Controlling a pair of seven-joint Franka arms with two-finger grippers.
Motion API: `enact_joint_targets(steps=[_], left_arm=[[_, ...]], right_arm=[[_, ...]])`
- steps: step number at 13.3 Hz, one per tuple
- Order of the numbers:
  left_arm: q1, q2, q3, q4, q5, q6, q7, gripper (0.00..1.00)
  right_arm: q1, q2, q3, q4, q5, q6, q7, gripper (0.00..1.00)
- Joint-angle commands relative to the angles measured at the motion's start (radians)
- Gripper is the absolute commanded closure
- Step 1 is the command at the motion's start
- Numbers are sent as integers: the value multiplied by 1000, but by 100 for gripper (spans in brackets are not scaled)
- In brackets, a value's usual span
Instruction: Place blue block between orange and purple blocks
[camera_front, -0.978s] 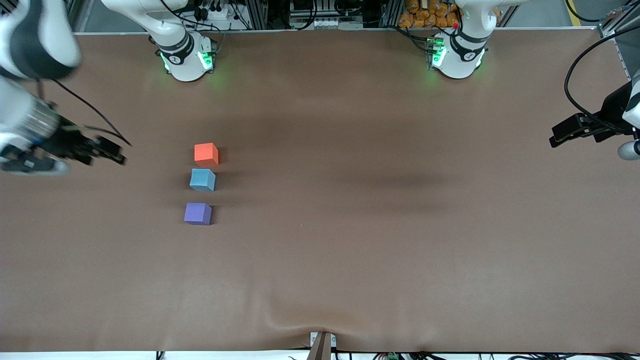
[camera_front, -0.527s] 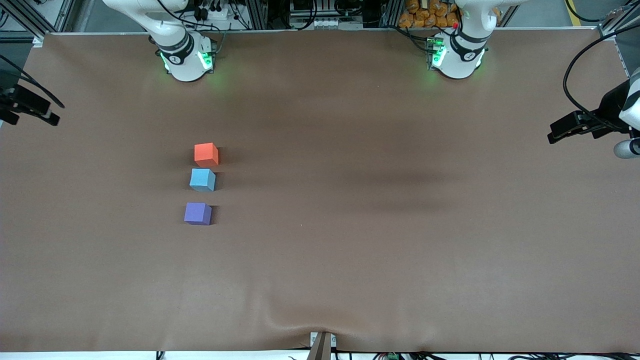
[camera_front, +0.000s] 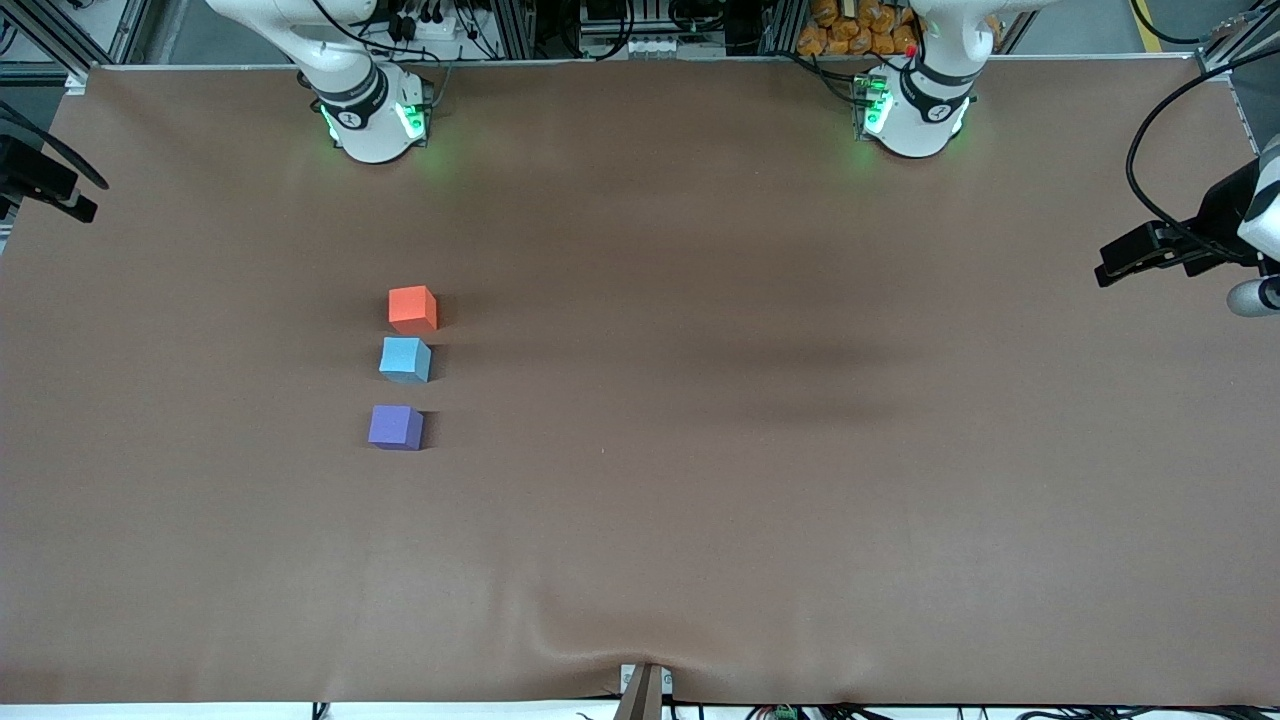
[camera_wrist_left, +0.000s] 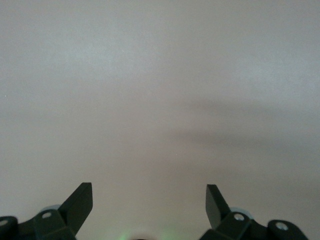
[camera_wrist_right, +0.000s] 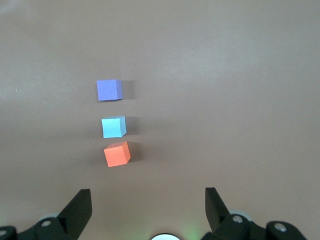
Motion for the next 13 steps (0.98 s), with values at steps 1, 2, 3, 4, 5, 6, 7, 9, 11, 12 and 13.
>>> enact_joint_targets(steps=[1, 2, 3, 4, 5, 6, 7, 9, 11, 12, 13], left_arm=[[5, -29, -13, -9, -8, -22, -3, 0], [4, -38, -23, -9, -6, -27, -5, 0], [4, -51, -40, -14, -8, -30, -10, 0], [5, -62, -49, -18, -8, -30, -8, 0], [5, -84, -49, -28, -8, -30, -8, 0], [7, -93, -49, -31, -10, -33, -7, 0], [8, -93, -46, -28, -8, -41, 13, 0], [8, -87, -39, -3, -10, -44, 20, 0], [8, -85, -37, 6, -8, -44, 16, 0], [8, -85, -36, 6, -8, -44, 15, 0], [8, -84, -36, 8, -8, -45, 15, 0]], right_arm=[[26, 19, 18, 34, -82, -22, 12, 0], [44, 19, 18, 34, -111, -22, 12, 0], [48, 20, 17, 35, -114, -13, 9, 0], [40, 22, 14, 29, -101, -9, 10, 0], [34, 25, 11, 28, -66, -4, 12, 0], [29, 23, 5, 23, -24, 19, 9, 0], [29, 23, 4, 11, -19, 48, 7, 0], [26, 23, 4, 3, -15, 76, 3, 0], [26, 23, 4, 3, -13, 76, 1, 0], [26, 23, 4, 2, -13, 76, 1, 0], [26, 25, 4, 2, -15, 76, 0, 0]])
